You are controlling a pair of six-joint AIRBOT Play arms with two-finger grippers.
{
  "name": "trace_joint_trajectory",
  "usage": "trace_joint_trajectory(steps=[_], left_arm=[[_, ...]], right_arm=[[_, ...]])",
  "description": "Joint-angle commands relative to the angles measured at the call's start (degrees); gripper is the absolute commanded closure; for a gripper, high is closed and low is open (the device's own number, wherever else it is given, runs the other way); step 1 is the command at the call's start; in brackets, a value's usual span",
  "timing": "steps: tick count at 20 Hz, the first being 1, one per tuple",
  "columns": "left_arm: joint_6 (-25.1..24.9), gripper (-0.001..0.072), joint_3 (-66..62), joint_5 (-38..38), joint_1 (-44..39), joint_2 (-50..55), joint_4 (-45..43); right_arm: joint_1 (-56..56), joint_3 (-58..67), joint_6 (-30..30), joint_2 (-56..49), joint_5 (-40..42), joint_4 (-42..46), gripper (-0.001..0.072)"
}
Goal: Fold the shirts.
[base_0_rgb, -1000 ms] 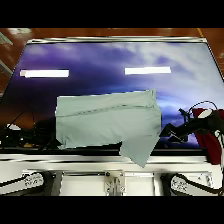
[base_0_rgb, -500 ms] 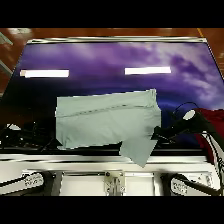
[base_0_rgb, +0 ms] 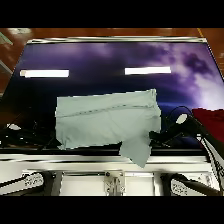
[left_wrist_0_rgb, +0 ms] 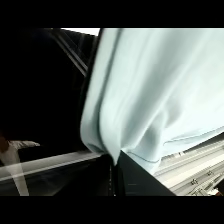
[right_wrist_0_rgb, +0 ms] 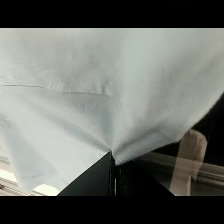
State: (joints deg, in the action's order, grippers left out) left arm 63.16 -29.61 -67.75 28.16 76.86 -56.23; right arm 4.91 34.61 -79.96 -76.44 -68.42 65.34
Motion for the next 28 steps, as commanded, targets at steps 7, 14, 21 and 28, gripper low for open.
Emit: trace_joint_trajectory(steps=[7,14,21,28], left_arm=[[-6.54,0.0675,-14.08,-4.68,-0.74,0.11,4.11],[-3.17,0.0675,-28.11,0.11,-4.68,7.65,8.72],[1.25,0.0674,-43.67,5.2,-11.08,21.38,8.74],[5.44,0.0577,-50.01,5.6,-14.27,28.24,8.81]], right_arm=[[-0.98,14.62,-0.7,6.16,5.79,-4.04,0.0645],[-2.14,35.69,-4.79,-9.09,13.55,-5.84,0.0645],[-2.97,46.38,-5.53,-23.32,21.7,-9.92,0.0645],[-2.97,46.38,-5.57,-26.49,21.75,-9.38,0.0592]])
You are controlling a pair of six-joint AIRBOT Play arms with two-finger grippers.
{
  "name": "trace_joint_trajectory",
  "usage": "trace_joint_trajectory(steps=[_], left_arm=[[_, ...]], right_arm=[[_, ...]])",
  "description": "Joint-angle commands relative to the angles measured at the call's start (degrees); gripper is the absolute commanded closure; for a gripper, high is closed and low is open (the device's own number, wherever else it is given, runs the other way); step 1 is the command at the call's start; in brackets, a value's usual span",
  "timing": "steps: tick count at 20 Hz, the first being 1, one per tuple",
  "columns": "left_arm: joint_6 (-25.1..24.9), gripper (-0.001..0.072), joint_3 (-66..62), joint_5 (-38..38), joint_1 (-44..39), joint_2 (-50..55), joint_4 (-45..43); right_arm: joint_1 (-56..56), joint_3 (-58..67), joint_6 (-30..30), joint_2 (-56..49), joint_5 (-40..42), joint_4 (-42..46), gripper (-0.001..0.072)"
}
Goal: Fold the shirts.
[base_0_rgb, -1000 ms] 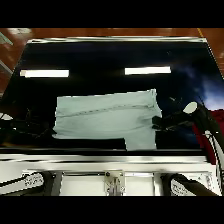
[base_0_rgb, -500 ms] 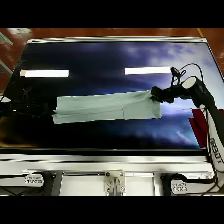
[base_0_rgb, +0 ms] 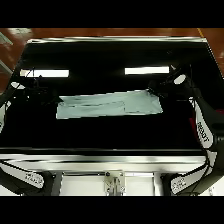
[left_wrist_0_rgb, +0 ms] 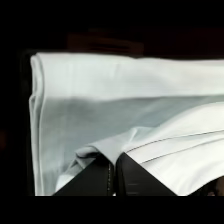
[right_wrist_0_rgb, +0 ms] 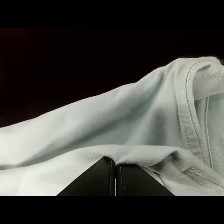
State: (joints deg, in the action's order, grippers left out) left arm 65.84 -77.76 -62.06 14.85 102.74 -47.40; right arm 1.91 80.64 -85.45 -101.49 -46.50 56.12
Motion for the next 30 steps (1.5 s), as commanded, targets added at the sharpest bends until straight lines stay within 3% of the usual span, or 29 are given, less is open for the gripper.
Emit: trace_joint_trajectory(steps=[1,2,4,5,6,7,9,11,20,22,24,26,28,30], left_arm=[[3.85,0.0402,-1.9,-0.98,-0.72,2.32,-0.61],[3.93,0.0227,-2.27,-2.71,-0.15,2.19,-1.03],[5.09,0.0201,-4.68,-8.04,1.81,2.19,-2.56],[7.93,0.0214,-6.05,-10.88,2.99,2.19,-2.56],[10.64,0.0253,-7.28,-13.92,3.93,2.16,-2.71],[13.16,0.0294,-8.11,-16.79,4.79,2.03,-2.75],[13.29,0.0295,-8.31,-20.06,5.27,0.94,-3.37],[13.18,0.0327,-8.28,-21.57,5.09,-0.66,-4.57],[13.11,0.0329,-8.31,-21.31,4.28,-8.07,-7.5],[13.11,0.0329,-8.31,-19.93,3.21,-9.31,-5.75],[13.11,0.0348,-8.31,-18.51,1.31,-9.92,-3.78],[12.61,0.053,-8.28,-17.66,-1.77,-9.9,-2.23],[12.66,0.0666,-8.11,-14.05,-6.82,-9.57,-1.7],[12.68,0.0673,-7.43,-7.39,-14.25,-8.28,0.28]], right_arm=[[0.02,0.35,-0.04,-1.31,-0.44,-0.17,0.0354],[0.42,0.35,0.57,-0.83,-1.01,-0.11,0.0152],[2.56,0.35,4.72,1.44,-4.35,1.99,0.012],[3.98,0.35,5.25,2.62,-6.51,5.22,0.012],[5.73,0.35,4.37,3.41,-9.75,8.7,0.0047],[7.45,0.35,3.45,3.3,-13.42,9.84,0.0032],[10.47,0.33,2.97,1.97,-19.15,8.87,0.0032],[11.78,0.35,3.17,0.31,-19.43,5.44,0.0031],[8.79,0.35,9.4,-9.18,-18.12,-9.44,0.0038],[8.26,0.35,9.29,-9.16,-18.32,-10.34,0.0255],[8.28,0.37,9.29,-8.96,-19.04,-11.61,0.0643],[8.61,0.37,12.09,-6.82,-21.99,-13.66,0.0645],[8.74,0.37,12.76,-1.84,-24.0,-11.82,0.0645],[8.74,0.35,10.19,4.31,-25.57,-8.0,0.0644]])
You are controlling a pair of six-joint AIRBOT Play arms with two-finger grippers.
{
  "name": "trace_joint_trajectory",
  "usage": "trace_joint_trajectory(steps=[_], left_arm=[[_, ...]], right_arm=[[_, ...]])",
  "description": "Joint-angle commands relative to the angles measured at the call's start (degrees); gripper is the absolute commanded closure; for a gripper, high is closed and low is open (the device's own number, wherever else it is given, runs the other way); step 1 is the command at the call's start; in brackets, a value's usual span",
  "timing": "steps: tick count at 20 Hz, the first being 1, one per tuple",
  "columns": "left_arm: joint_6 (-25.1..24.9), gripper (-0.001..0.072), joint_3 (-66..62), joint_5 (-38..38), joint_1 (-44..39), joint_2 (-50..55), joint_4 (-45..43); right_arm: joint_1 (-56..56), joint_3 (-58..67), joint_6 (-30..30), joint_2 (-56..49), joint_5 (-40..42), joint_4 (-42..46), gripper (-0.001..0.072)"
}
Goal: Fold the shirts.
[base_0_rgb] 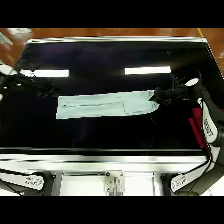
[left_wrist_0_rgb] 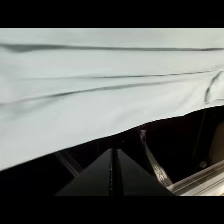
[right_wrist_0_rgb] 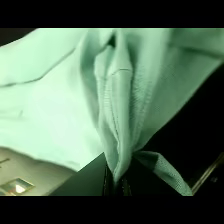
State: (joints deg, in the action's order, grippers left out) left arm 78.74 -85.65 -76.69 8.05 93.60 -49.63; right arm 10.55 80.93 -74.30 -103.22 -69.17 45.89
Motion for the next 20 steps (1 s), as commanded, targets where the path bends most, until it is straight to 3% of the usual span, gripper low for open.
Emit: trace_joint_trajectory(steps=[1,7,11,20], left_arm=[[-0.2,0.0673,0.42,9.7,-11.28,2.16,4.37],[-0.26,0.0673,-0.55,28.26,-32.33,10.64,10.67],[0.61,0.0673,-5.44,29.75,-39.21,17.07,12.17],[-1.77,0.0674,-17.2,33.2,-49.4,32.46,37.7]], right_arm=[[0.11,0.07,-1.92,9.14,-4.33,3.58,0.0645],[0.07,0.07,-9.16,25.03,-10.47,11.02,0.0645],[0.04,0.07,-11.93,33.07,-10.62,12.96,0.0645],[0.04,0.07,-15.13,39.54,-13.99,13.16,0.0645]])
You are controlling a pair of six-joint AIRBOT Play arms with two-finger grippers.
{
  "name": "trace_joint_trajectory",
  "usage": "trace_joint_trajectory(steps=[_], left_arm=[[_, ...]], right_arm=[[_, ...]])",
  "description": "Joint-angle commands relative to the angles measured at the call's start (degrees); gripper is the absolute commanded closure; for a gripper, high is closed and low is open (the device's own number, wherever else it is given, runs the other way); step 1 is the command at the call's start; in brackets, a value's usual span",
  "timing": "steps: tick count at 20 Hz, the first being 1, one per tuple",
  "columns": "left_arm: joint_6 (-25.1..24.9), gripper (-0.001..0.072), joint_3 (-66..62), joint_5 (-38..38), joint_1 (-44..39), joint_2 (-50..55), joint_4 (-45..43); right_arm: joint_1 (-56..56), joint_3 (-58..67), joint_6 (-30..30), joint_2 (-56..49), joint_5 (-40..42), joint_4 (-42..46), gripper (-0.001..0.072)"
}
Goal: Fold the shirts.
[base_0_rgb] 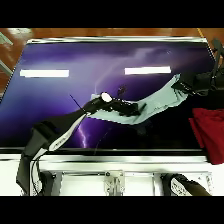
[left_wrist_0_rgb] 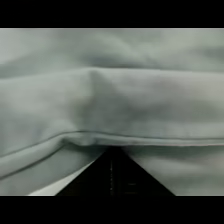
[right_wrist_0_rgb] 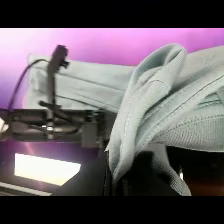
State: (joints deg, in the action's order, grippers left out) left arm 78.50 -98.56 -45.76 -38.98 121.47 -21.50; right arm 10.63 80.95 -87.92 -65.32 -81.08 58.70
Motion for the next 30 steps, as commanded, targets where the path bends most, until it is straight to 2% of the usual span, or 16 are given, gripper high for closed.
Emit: trace_joint_trajectory(steps=[1,4,6,9,11,13,17,20,23,24,25,26,28,30], left_arm=[[-1.75,0.0676,-5.14,2.99,-1.99,5.01,10.43],[-1.7,0.0679,-5.14,0.5,2.21,2.47,7.5],[-0.31,0.0679,-5.09,-2.91,6.67,-2.36,0.35],[4.59,0.0679,-5.09,-6.32,15.06,-13.25,-19.32],[6.6,0.0679,-5.09,-10.19,21.66,-21.2,-32.59],[7.8,0.0678,-5.09,-14.16,28.65,-29.24,-41.62],[7.76,0.0678,-5.09,-18.47,41.64,-43.93,-44.57],[7.74,0.0677,-5.09,-20.79,48.43,-52.52,-44.57],[7.72,0.0676,-5.09,-22.99,51.67,-57.64,-44.57],[7.69,0.0676,-5.09,-23.82,51.95,-58.62,-44.59],[7.69,0.0676,-5.09,-24.79,51.93,-59.23,-44.57],[7.67,0.0676,-5.07,-25.86,51.78,-59.45,-44.57],[7.45,0.0676,-4.66,-27.3,51.58,-59.36,-44.57],[7.48,0.0676,-3.8,-27.36,51.39,-59.36,-44.52]], right_arm=[[-0.04,0.04,-1.79,1.62,-3.19,0.44,0.0645],[-2.56,0.04,-3.15,1.42,-2.84,4.46,0.0645],[-6.71,0.04,-3.13,0.04,-0.98,6.32,0.0645],[-14.95,0.04,-3.15,-4.59,7.13,5.51,0.0645],[-21.62,0.04,-3.13,-9.01,15.21,3.65,0.0645],[-28.13,0.04,-3.06,-14.67,24.72,0.85,0.0645],[-37.83,0.04,-2.91,-26.71,38.03,-7.91,0.0645],[-41.57,0.04,-2.36,-34.4,39.89,-16.44,0.0645],[-42.64,0.04,-1.62,-38.62,40.7,-23.47,0.0627],[-42.62,0.04,-1.64,-39.04,41.88,-24.46,0.046],[-42.38,0.04,-1.29,-38.99,42.73,-25.2,0.0147],[-41.72,0.04,-0.85,-38.64,42.32,-25.81,0.006],[-39.21,0.04,-0.92,-37.05,36.35,-23.61,0.0061],[-35.39,0.04,-1.7,-34.32,26.29,-15.19,0.0061]])
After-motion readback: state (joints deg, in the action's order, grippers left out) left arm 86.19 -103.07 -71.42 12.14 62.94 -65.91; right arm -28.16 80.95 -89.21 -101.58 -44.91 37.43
